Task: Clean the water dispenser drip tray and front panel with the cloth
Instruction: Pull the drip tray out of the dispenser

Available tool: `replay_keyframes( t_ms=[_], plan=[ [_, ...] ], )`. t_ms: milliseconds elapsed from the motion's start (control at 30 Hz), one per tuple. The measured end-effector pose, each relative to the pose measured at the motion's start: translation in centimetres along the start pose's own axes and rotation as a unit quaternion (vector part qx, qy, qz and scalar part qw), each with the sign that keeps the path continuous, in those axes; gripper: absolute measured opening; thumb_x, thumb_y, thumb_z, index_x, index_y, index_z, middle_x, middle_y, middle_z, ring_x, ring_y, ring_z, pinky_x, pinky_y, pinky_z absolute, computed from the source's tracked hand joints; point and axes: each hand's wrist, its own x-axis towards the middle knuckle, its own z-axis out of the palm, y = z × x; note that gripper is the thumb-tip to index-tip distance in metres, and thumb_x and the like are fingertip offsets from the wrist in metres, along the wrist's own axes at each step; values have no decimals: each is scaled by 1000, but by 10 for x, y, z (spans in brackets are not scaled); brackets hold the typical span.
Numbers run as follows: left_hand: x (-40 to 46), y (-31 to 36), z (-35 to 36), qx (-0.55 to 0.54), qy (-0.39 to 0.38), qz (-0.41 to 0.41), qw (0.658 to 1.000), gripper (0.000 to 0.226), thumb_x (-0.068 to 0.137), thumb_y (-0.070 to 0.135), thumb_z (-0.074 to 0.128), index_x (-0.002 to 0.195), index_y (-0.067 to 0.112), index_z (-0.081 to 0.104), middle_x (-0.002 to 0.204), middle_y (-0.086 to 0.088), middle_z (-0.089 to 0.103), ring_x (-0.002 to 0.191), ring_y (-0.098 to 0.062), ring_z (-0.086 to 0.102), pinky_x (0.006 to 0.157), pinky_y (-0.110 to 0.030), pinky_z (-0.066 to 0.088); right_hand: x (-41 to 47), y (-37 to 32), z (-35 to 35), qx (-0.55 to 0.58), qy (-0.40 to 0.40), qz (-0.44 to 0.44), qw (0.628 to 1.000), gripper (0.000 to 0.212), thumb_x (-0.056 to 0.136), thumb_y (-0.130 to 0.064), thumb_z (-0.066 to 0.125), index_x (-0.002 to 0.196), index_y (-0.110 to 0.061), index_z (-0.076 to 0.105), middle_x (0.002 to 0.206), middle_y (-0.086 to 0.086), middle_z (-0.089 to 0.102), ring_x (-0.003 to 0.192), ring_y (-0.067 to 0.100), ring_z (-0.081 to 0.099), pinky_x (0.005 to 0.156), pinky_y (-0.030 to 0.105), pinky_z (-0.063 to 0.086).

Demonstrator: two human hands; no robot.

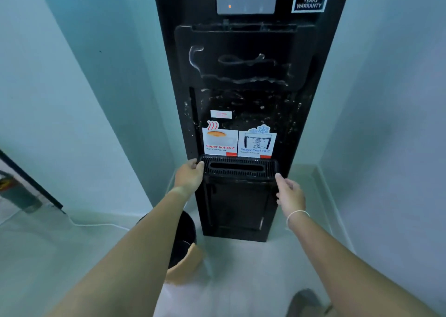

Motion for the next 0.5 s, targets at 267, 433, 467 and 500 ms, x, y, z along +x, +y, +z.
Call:
replay_keyframes(
  t_ms=[267, 433, 467, 500],
  plan=[
    [35, -20, 17, -111, 3, -116, 987, 41, 95, 34, 47, 124, 7, 56, 95, -8, 63, 85, -27, 59, 85, -36, 52, 29, 4, 15, 122, -74, 88, 986, 52, 90, -36, 55, 132, -7, 47, 127, 16, 55, 106, 33, 59, 91, 36, 51],
    [39, -27, 24, -262, -43, -148, 953, 26, 100, 26, 41, 86, 11, 57, 91, -8, 64, 80, -22, 63, 84, -36, 49, 34, 3, 19, 213, -71, 96, 970, 43, 90, -22, 58, 125, 0, 50, 125, 20, 54, 102, 34, 60, 91, 36, 51],
    [37, -26, 24, -272, -44, -146, 950, 26, 100, 25, 41, 87, 11, 58, 92, -8, 65, 81, -21, 63, 84, -35, 49, 33, 3, 19, 215, -66, 92, 970, 40, 89, -21, 59, 122, 1, 52, 125, 24, 55, 96, 32, 61, 90, 37, 52],
    [37, -27, 24, -282, -42, -146, 947, 26, 101, 25, 41, 88, 10, 58, 93, -8, 65, 82, -21, 63, 83, -35, 49, 32, 2, 19, 215, -64, 89, 970, 38, 89, -21, 60, 119, 1, 54, 125, 27, 55, 91, 30, 60, 89, 38, 52]
  ],
)
